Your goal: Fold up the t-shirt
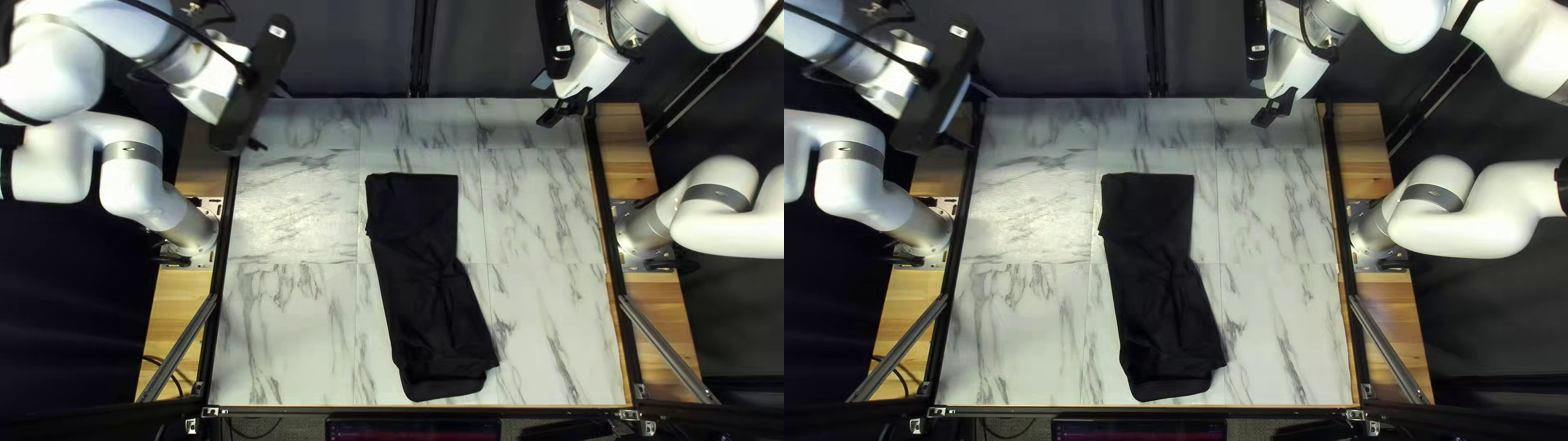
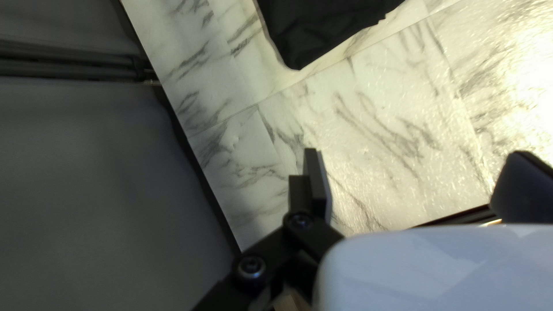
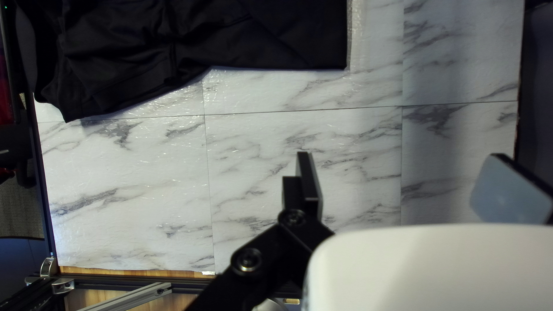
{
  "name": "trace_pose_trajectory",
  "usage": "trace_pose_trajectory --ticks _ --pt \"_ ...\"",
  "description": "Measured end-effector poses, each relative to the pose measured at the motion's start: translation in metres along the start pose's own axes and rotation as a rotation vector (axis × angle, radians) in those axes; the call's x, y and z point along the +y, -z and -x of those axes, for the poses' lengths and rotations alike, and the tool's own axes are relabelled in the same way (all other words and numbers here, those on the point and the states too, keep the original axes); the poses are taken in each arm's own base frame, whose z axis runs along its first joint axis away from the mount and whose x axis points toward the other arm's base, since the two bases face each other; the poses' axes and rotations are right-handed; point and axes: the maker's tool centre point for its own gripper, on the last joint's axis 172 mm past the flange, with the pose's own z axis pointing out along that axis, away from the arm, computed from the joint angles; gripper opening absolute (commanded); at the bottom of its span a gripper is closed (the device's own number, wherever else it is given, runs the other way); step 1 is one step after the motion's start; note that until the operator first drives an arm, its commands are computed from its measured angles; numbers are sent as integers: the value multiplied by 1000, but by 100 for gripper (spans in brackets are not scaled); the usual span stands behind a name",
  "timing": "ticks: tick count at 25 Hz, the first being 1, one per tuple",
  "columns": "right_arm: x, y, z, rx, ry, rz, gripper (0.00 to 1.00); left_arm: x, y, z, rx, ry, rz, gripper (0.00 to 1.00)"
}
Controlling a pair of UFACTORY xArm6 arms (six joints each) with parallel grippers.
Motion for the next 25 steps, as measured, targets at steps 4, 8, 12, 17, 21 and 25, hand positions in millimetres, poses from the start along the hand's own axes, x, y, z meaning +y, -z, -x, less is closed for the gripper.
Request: trace_pose_trajectory --ticks 4,8,12,17,21,25 --pt "0 0 0 0 0 0 100 0 0 0 0 0 0 100" --pt "0 0 0 0 0 0 100 0 0 0 0 0 0 100" --pt "0 0 0 0 0 0 100 0 0 0 0 0 0 100" --pt "-1 -10 -9 -7 8 7 100 0 0 0 0 0 0 100" --pt "-7 -57 -41 -17 34 49 100 0 0 0 0 0 0 100" --pt "-23 -122 -55 -32 85 117 100 0 0 0 0 0 0 100"
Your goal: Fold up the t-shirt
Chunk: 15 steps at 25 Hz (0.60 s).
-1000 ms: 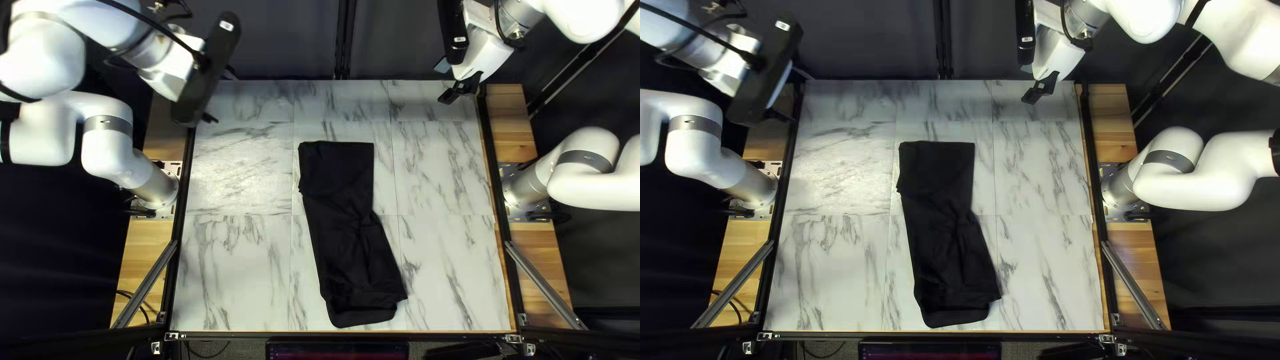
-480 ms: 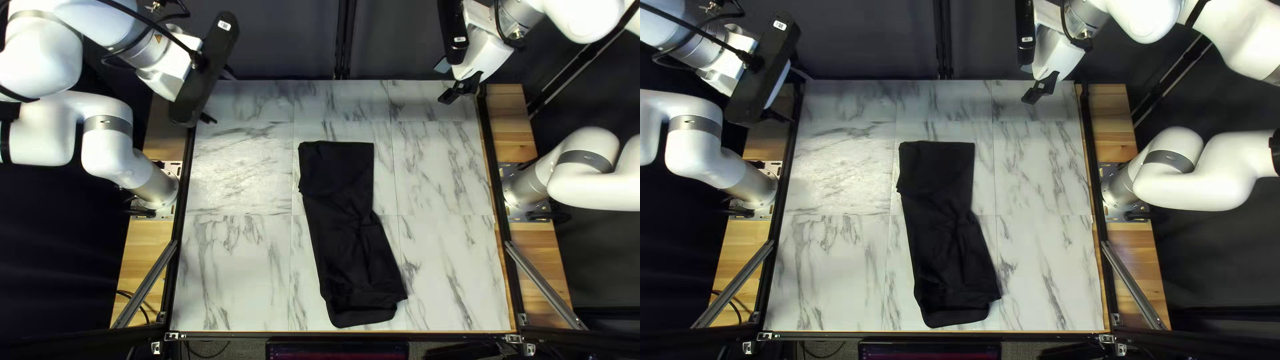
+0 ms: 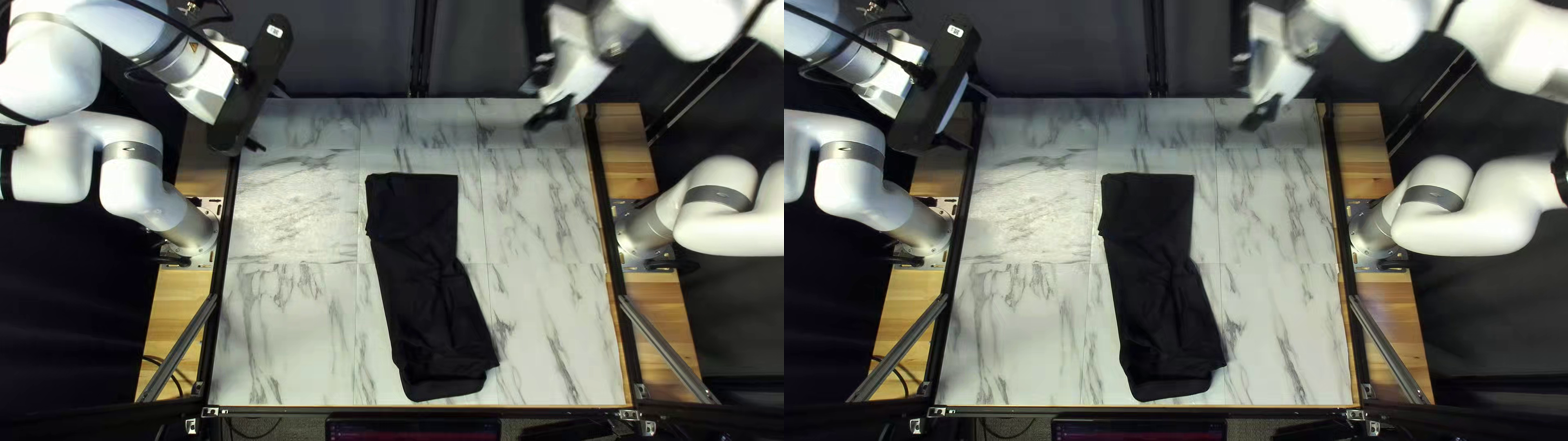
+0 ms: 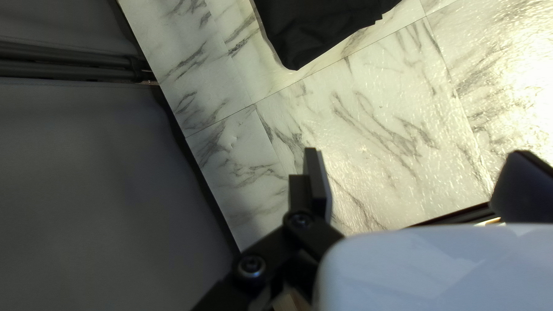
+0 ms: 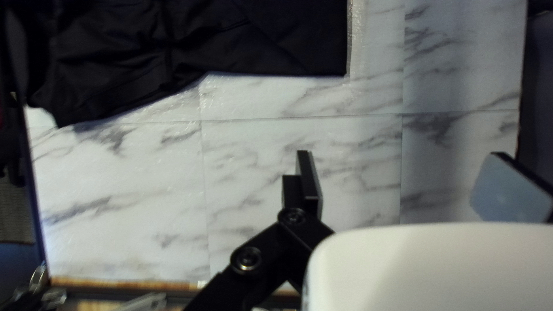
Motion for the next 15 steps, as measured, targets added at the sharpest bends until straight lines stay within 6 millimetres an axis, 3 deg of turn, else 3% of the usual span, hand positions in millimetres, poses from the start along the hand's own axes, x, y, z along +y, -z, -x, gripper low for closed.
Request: trace_pose_trajectory --ticks 4,9,15 --pt "-27 -55 5 -15 75 69 100 0 0 0 0 0 0 100" --pt "-53 -100 16 -25 131 121 100 0 0 0 0 0 0 100" --pt "-59 -111 22 -42 144 134 100 0 0 0 0 0 0 100"
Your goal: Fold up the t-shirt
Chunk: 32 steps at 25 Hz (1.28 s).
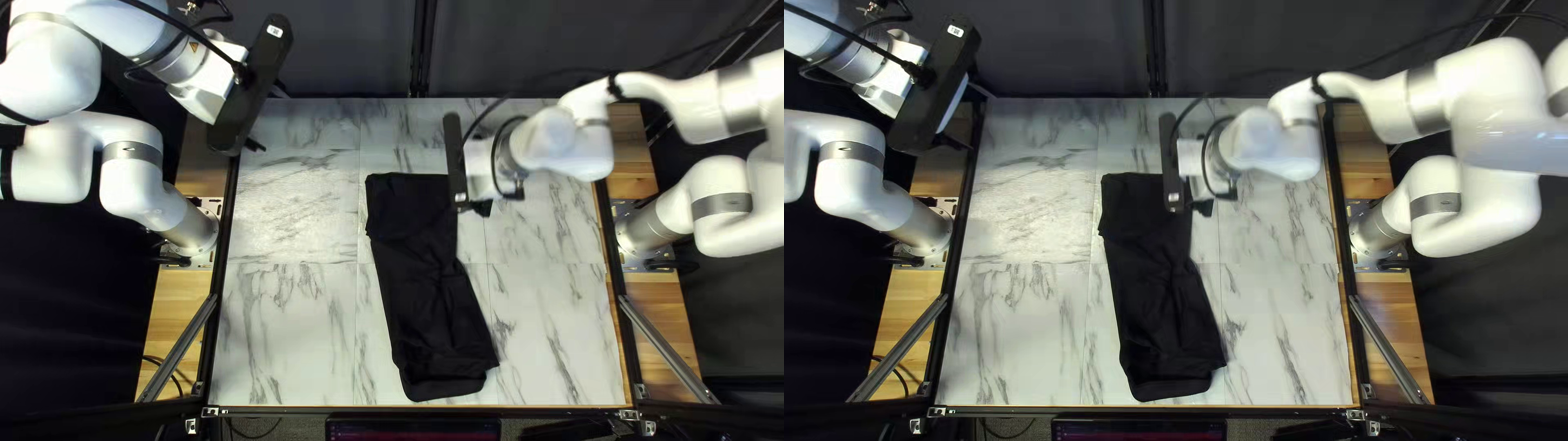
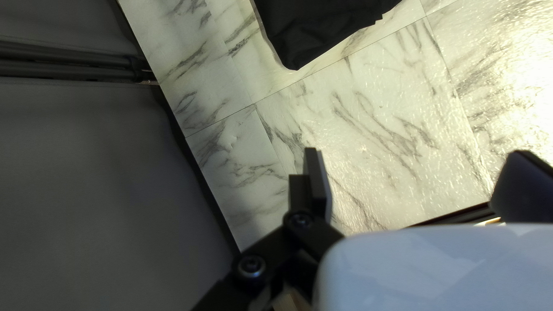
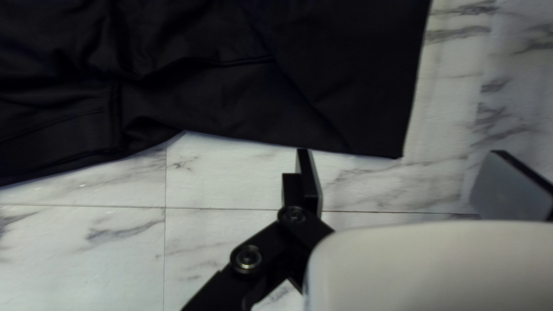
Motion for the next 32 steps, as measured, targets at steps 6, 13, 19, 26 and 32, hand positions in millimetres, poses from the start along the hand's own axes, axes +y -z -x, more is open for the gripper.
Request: trace_pose_trajectory --ticks 6,13,19,26,32 --pt "-8 -8 -9 13 14 0 100 0 0 0 0 0 0 100" --pt "-16 -40 -57 58 104 169 100 0 0 0 0 0 0 100" --pt "-31 -65 -92 81 144 281 100 0 0 0 0 0 0 100" --pt "-30 -66 -63 50 145 308 100 0 0 0 0 0 0 100" --pt "-9 -51 -30 20 112 310 100 0 0 0 0 0 0 100"
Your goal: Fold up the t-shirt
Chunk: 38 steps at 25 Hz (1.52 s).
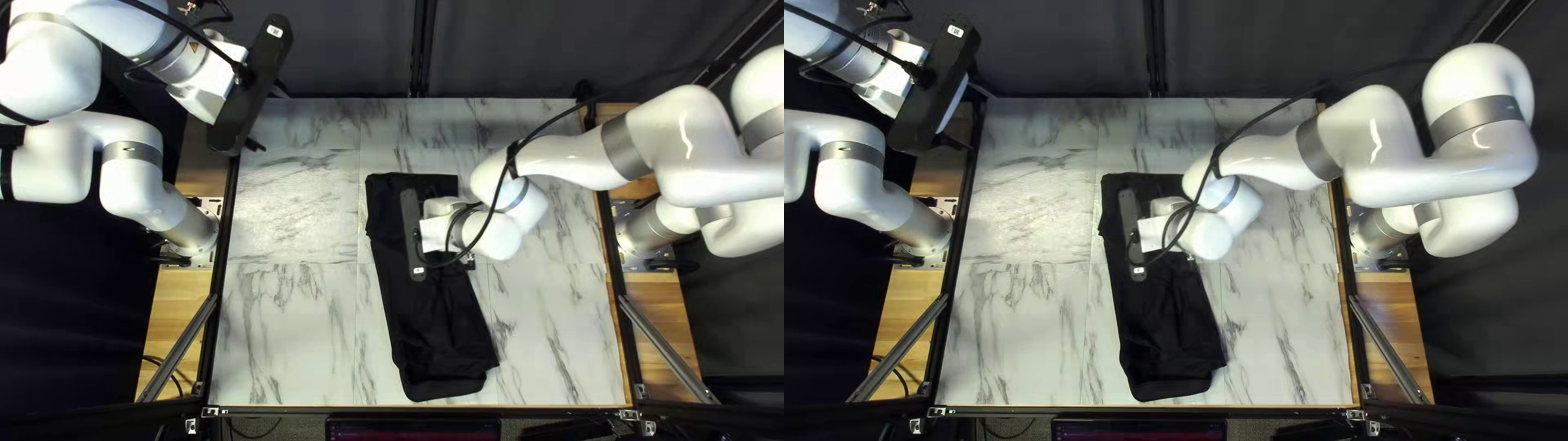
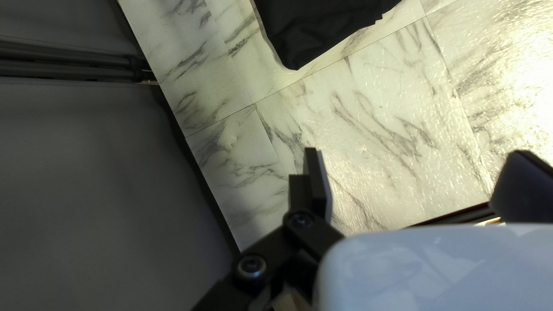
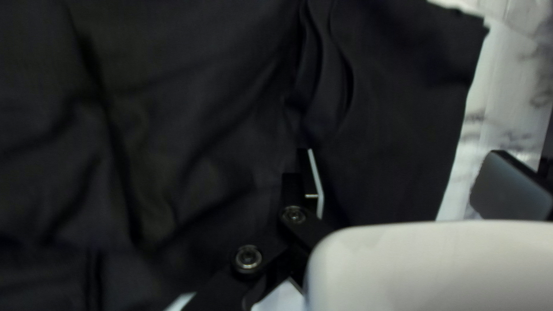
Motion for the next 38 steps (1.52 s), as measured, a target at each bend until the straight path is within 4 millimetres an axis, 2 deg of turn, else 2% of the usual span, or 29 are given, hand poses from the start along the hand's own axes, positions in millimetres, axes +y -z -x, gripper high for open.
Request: trace_pose_trajectory --ticks 6,19,31,38 --pt "4 -10 13 -6 -9 -2 100 0 0 0 0 0 0 100" --pt "7 -43 -7 2 23 43 100 0 0 0 0 0 0 100" --pt "-3 -47 -1 2 60 17 100 0 0 0 0 0 0 100" --pt "2 -54 0 7 66 14 100 0 0 0 0 0 0 100"
